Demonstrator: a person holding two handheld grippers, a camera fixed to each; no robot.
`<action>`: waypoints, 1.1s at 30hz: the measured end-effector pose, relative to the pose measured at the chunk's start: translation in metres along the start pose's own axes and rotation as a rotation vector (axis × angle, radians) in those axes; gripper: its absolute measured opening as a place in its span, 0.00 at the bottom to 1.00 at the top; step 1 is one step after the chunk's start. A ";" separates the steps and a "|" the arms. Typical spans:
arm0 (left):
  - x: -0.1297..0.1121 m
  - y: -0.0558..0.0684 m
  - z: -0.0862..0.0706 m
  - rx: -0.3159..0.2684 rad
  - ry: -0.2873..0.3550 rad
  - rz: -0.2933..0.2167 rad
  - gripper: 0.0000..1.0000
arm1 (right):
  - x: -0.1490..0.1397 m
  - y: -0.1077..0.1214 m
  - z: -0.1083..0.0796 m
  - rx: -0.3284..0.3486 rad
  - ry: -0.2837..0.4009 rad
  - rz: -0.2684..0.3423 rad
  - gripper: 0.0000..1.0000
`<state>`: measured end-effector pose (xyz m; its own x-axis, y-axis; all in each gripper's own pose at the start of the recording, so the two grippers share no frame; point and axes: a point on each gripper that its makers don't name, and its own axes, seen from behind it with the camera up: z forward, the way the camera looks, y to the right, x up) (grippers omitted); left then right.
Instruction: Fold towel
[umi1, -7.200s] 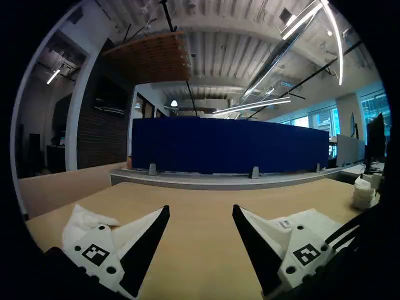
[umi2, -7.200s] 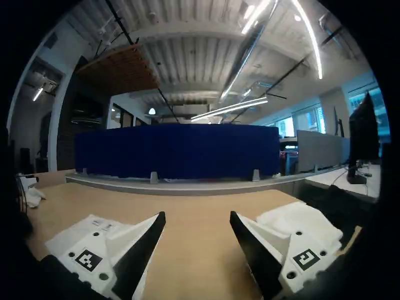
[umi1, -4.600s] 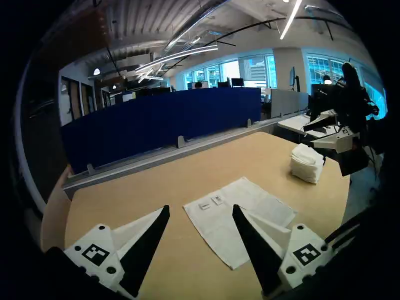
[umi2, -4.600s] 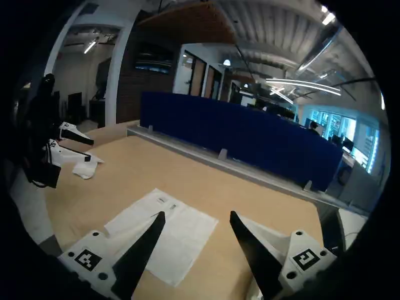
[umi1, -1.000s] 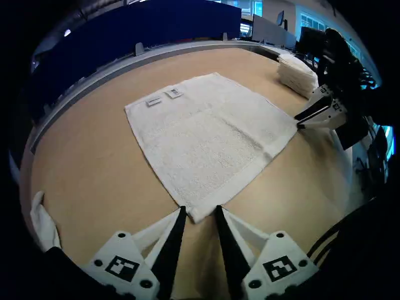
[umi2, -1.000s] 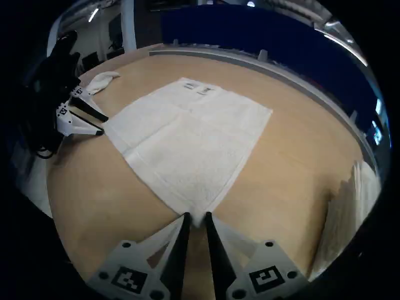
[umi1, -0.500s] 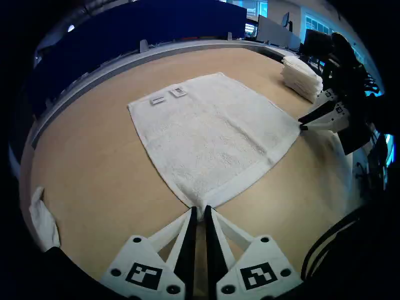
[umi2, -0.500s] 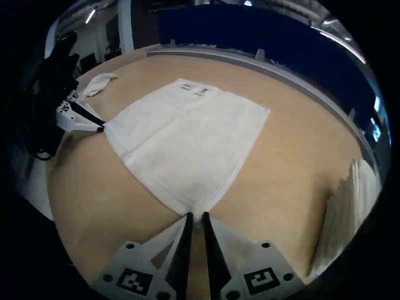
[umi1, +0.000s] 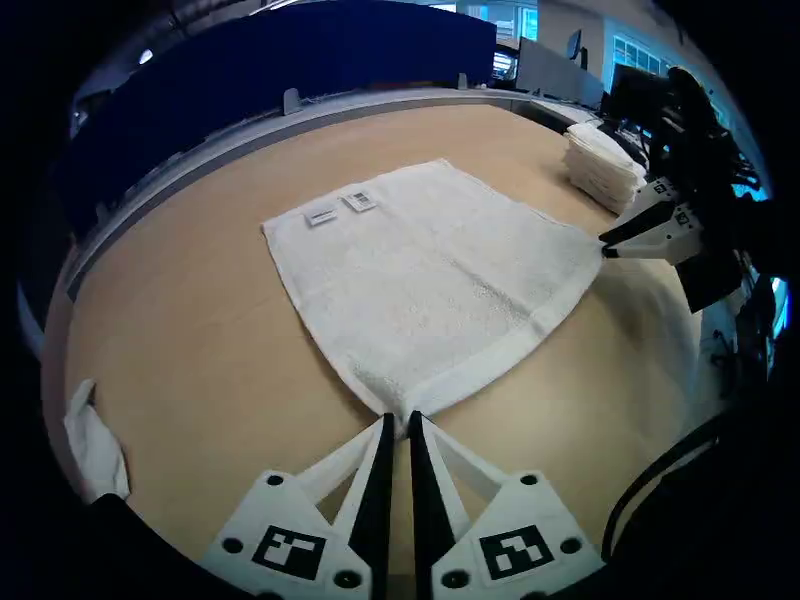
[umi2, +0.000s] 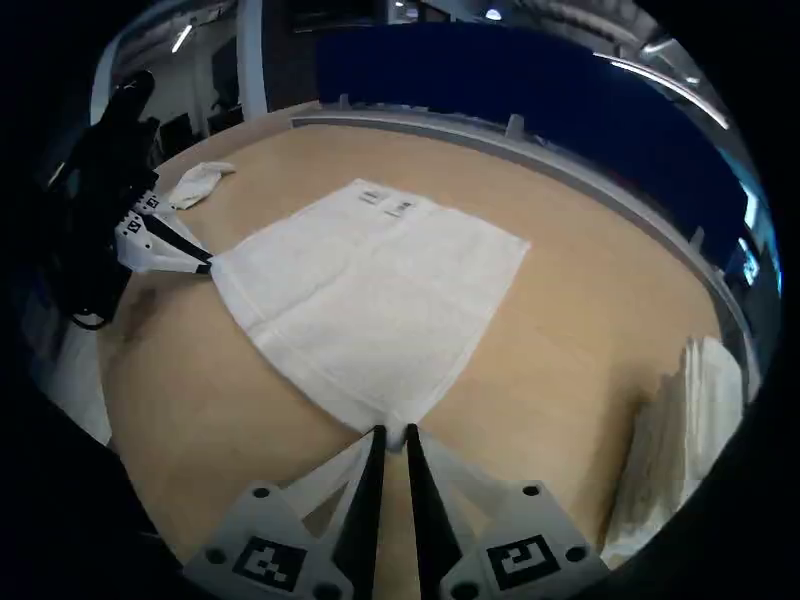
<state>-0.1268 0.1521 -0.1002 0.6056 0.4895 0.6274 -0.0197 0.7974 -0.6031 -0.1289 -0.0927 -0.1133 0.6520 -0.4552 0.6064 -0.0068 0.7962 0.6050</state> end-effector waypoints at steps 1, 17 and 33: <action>0.001 0.000 -0.002 0.002 0.001 -0.006 0.11 | 0.003 0.000 -0.002 -0.001 0.006 -0.001 0.16; 0.034 0.002 -0.055 0.023 0.023 -0.074 0.11 | 0.056 -0.004 -0.056 -0.017 0.102 -0.005 0.16; 0.039 0.031 -0.107 -0.006 0.002 -0.104 0.11 | 0.067 -0.010 -0.100 -0.015 0.116 0.003 0.16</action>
<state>-0.0186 0.1581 -0.1470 0.6059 0.4033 0.6857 0.0483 0.8417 -0.5378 -0.0100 -0.0912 -0.1303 0.7355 -0.4046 0.5435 0.0024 0.8037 0.5950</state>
